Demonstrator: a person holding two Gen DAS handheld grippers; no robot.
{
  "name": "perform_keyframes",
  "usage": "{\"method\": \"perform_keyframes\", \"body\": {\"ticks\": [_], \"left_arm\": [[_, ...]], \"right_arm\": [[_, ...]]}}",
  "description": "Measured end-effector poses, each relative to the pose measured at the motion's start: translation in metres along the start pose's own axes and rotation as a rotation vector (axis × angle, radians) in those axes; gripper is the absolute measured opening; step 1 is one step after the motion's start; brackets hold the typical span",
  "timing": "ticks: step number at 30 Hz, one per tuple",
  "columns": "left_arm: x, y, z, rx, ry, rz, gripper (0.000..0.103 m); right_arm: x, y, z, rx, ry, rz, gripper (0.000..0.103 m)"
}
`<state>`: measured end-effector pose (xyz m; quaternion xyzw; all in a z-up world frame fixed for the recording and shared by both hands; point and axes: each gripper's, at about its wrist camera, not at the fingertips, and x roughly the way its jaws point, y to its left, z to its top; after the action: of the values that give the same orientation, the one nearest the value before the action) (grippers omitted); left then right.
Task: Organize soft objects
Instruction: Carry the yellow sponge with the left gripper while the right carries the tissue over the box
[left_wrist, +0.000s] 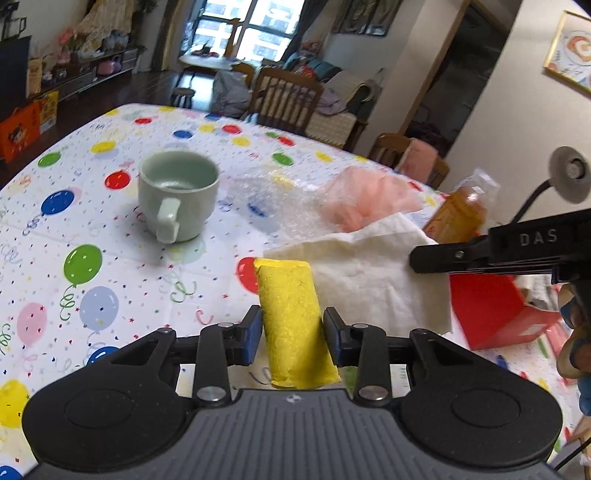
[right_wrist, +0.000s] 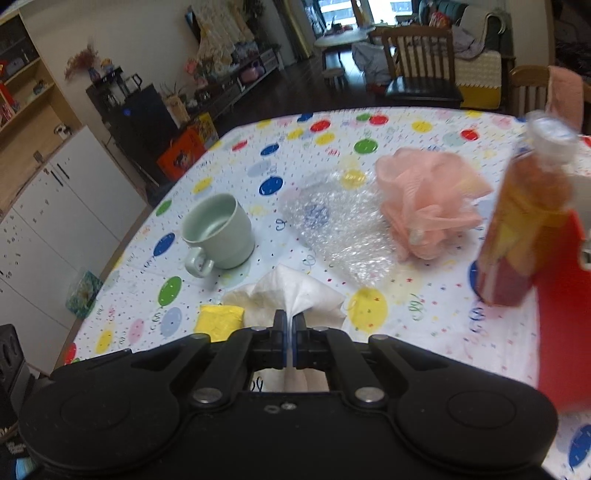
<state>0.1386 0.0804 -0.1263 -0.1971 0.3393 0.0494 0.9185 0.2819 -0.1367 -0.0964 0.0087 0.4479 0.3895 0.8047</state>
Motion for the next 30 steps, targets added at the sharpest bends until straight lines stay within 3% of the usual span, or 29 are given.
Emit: {"method": "perform_keyframes", "body": {"ticks": [17, 30], "left_arm": [[-0.067, -0.07, 0.026, 0.135, -0.092, -0.249, 0.035], [-0.038, -0.15, 0.06, 0.261, -0.076, -0.354, 0.035]], "right_arm": [[-0.127, -0.03, -0.035, 0.09, -0.226, -0.184, 0.001], [-0.212, -0.098, -0.034, 0.16, -0.333, -0.284, 0.001]]}}
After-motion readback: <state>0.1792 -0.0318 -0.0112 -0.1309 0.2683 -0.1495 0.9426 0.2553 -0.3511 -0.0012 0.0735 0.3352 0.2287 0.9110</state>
